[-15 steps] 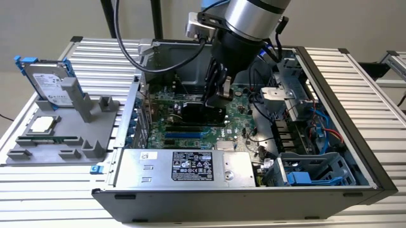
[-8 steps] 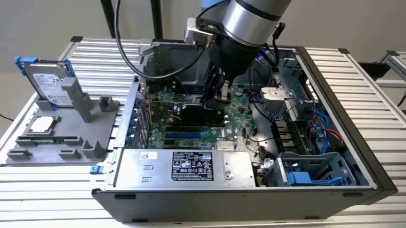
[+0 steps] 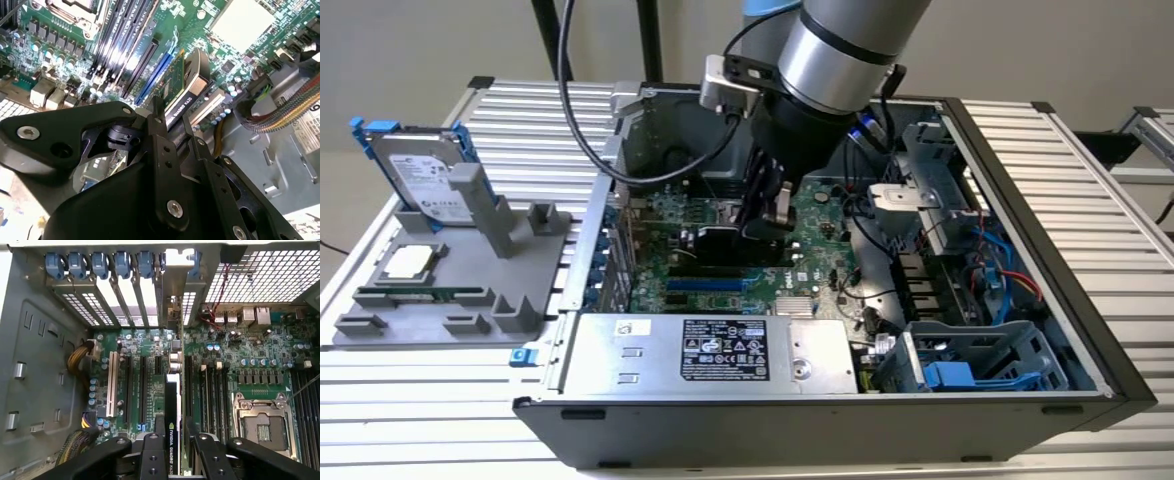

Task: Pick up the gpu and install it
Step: 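Insert the gpu into the slot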

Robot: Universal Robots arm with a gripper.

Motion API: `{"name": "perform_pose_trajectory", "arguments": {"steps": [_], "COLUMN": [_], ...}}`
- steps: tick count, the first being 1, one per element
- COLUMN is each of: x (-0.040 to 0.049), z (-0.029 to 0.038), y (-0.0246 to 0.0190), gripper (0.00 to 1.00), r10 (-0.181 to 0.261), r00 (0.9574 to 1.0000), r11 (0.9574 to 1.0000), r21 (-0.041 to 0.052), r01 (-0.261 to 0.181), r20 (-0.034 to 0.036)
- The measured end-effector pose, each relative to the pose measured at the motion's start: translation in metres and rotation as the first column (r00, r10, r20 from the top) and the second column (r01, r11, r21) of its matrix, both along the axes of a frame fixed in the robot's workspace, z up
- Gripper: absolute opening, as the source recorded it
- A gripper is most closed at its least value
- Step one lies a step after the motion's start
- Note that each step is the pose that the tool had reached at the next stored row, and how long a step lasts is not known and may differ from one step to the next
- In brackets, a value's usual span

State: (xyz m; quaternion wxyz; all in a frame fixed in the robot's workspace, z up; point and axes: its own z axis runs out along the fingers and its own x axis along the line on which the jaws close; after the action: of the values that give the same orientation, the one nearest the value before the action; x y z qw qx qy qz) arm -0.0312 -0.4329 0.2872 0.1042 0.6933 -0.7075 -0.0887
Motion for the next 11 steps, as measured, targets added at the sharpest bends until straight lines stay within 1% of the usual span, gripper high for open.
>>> {"name": "perform_pose_trajectory", "arguments": {"steps": [3, 8, 11], "x": [-0.0001, -0.0040, -0.0047], "z": [-0.0036, -0.0089, -0.0121], "y": [-0.0001, -0.0003, -0.0011], "gripper": [0.00, 0.00, 0.00], "r10": [0.000, 0.000, 0.000], "r00": [1.0000, 1.0000, 1.0000], "r11": [1.0000, 1.0000, 1.0000], "r21": [-0.0001, 0.0000, 0.0000], "r01": [0.000, 0.000, 0.000], "r20": [-0.0001, 0.0000, 0.0000]}}
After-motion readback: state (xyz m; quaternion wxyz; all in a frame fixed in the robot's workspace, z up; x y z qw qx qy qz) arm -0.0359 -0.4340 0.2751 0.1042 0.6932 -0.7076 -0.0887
